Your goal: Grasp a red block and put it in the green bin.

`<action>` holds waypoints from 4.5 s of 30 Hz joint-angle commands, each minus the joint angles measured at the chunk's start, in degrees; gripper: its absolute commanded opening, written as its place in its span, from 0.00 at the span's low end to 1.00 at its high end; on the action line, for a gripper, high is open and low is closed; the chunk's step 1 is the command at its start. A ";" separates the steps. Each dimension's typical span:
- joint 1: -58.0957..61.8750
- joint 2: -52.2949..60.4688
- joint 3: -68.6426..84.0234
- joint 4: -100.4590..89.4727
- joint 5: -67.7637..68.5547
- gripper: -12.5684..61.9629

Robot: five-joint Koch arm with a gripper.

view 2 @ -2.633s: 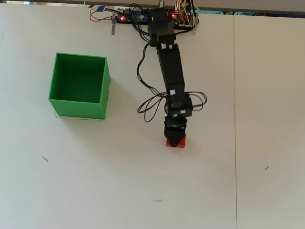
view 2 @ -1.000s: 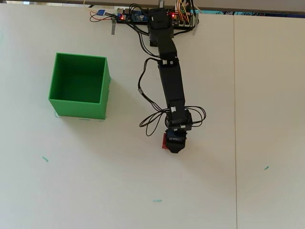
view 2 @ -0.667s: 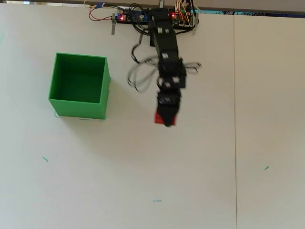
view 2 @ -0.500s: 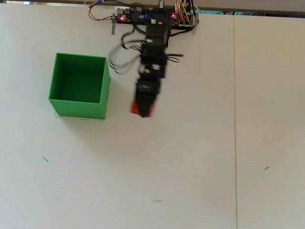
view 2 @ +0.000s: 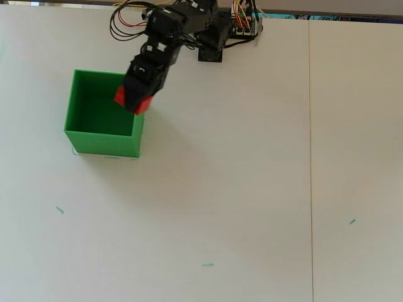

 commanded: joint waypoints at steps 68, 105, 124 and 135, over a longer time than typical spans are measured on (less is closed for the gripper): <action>-21.97 52.29 45.44 -21.80 8.35 0.64; -28.13 57.30 135.26 -94.31 13.27 0.64; -28.21 57.22 151.61 -110.39 12.74 0.64; -28.65 56.87 151.52 -98.00 12.57 0.64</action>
